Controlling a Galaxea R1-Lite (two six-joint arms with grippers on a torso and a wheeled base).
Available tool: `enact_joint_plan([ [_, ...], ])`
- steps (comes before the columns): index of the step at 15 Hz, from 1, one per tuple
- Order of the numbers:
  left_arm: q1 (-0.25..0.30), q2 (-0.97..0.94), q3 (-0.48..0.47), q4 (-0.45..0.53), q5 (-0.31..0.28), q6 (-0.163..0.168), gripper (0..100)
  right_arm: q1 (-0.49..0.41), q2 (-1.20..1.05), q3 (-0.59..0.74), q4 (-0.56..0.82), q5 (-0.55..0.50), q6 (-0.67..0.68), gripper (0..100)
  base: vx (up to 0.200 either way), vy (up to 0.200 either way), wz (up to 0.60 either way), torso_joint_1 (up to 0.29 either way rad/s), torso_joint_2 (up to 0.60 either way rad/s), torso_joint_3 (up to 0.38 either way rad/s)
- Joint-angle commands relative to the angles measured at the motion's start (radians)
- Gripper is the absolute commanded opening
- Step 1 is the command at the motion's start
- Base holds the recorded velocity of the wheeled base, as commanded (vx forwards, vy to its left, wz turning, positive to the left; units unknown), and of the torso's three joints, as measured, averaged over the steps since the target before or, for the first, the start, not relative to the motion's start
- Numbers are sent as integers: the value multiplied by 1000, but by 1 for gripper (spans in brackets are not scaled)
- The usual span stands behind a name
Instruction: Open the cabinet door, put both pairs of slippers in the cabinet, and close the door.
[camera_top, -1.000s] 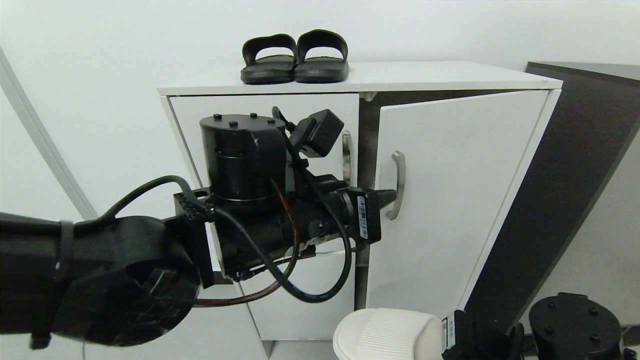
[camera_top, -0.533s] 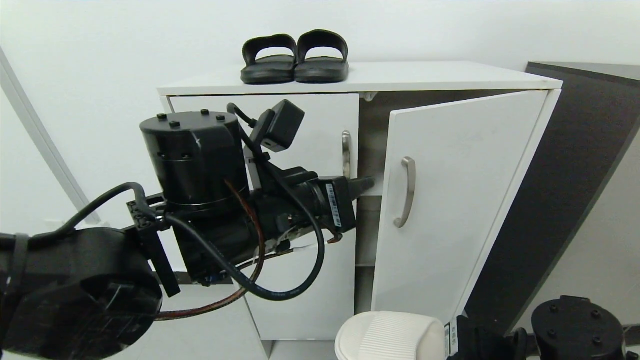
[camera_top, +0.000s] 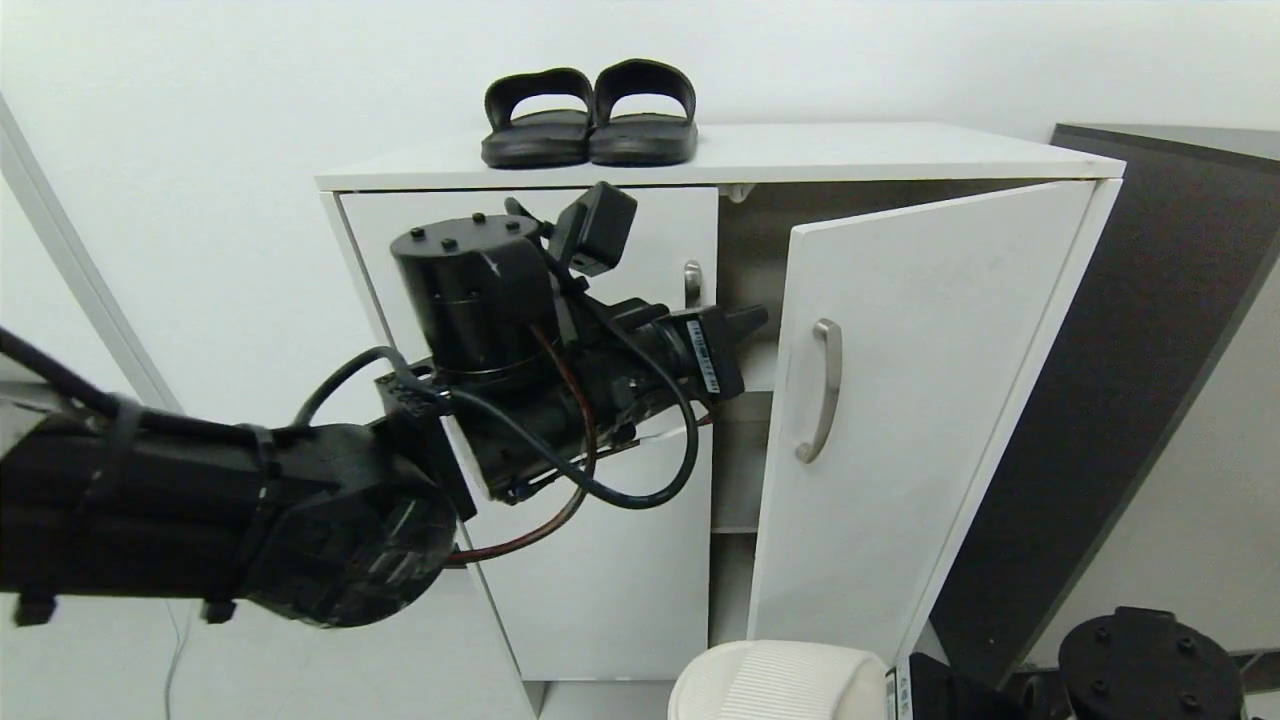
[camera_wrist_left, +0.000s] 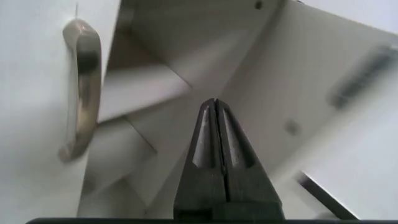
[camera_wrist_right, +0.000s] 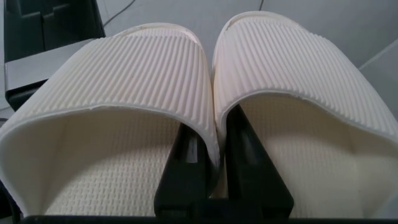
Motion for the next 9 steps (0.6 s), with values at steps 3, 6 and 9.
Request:
enact_joint_plan([
  [3,0,95,-71,3,6,-2,0,3,14,1,-1,0,1,0,0,0,0,0,0,0],
  [6,0,95,-69,0,11,-6,0,22,31,7,-1,0,-1,0,-133,0,0,0,5,-2],
  [9,-6,90,-62,-4,34,-9,0,33,32,15,-1,0,1,0,-200,0,0,2,2,12],
])
